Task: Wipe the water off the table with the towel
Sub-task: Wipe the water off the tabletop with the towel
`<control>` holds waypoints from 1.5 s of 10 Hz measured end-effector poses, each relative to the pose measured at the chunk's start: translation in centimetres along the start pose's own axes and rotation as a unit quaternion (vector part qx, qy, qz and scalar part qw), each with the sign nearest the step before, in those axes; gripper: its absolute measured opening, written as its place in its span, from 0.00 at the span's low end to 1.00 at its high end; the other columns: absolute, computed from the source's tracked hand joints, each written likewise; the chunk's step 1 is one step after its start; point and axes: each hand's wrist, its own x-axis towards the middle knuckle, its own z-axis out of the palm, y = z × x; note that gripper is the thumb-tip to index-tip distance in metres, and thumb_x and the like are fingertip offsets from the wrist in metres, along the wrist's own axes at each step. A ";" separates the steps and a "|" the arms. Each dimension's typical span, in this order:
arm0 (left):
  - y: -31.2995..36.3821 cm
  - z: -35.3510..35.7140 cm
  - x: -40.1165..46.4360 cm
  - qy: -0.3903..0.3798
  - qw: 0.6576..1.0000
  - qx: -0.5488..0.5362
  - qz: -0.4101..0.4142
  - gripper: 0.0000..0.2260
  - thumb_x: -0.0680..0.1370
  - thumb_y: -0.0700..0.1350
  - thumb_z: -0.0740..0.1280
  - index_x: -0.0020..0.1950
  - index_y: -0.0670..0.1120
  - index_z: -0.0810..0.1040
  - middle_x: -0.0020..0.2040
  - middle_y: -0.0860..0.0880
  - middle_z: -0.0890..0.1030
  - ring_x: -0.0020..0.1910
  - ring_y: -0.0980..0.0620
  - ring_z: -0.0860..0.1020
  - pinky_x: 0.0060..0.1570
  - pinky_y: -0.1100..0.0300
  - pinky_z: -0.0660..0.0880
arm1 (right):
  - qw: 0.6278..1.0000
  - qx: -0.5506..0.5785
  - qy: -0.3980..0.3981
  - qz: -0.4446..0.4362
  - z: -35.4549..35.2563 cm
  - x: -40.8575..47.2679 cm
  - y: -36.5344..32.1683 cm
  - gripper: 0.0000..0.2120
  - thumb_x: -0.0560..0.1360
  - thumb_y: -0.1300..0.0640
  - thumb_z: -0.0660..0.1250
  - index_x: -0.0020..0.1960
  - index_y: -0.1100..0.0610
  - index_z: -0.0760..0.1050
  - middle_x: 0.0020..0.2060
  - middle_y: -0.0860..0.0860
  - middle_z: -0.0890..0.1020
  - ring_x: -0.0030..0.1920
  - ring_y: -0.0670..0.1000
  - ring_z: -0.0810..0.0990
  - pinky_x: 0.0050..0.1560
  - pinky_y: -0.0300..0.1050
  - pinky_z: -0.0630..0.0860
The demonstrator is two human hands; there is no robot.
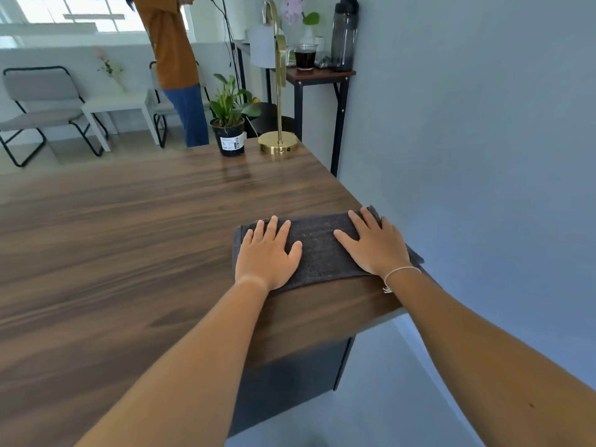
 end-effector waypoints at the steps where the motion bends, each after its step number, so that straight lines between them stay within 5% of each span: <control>1: 0.5 -0.1 -3.7 -0.001 1.000 -0.008 0.010 0.27 0.81 0.58 0.46 0.78 0.51 0.49 0.80 0.48 0.49 0.79 0.47 0.46 0.76 0.51 0.44 | 1.000 -0.010 0.007 0.003 0.2 -3.9 0.2 0.33 0.76 0.32 0.43 0.78 0.45 0.49 0.79 0.48 0.50 0.78 0.60 0.48 0.76 0.57 0.45; 5: -6.7 -1.8 -7.7 0.005 0.999 -0.020 -0.036 0.26 0.81 0.57 0.46 0.78 0.54 0.49 0.80 0.50 0.48 0.79 0.49 0.46 0.76 0.53 0.43 | 0.998 -0.022 -0.013 -0.054 1.2 -6.1 -7.7 0.34 0.77 0.33 0.44 0.78 0.47 0.47 0.79 0.50 0.47 0.77 0.62 0.43 0.76 0.57 0.40; 10: -20.2 -4.7 2.8 0.022 0.982 -0.002 -0.187 0.26 0.81 0.58 0.47 0.78 0.55 0.48 0.80 0.51 0.47 0.79 0.49 0.46 0.76 0.53 0.44 | 0.980 0.003 -0.052 -0.193 3.4 10.9 -21.8 0.35 0.76 0.32 0.45 0.78 0.46 0.48 0.79 0.49 0.47 0.78 0.61 0.42 0.76 0.56 0.40; 15: -33.6 -7.6 15.3 0.039 0.973 0.018 -0.226 0.25 0.81 0.57 0.47 0.78 0.54 0.49 0.80 0.50 0.49 0.79 0.47 0.47 0.76 0.52 0.46 | 0.971 -0.003 -0.042 -0.235 5.5 25.6 -34.5 0.34 0.76 0.33 0.45 0.78 0.46 0.49 0.79 0.49 0.48 0.78 0.60 0.43 0.76 0.56 0.40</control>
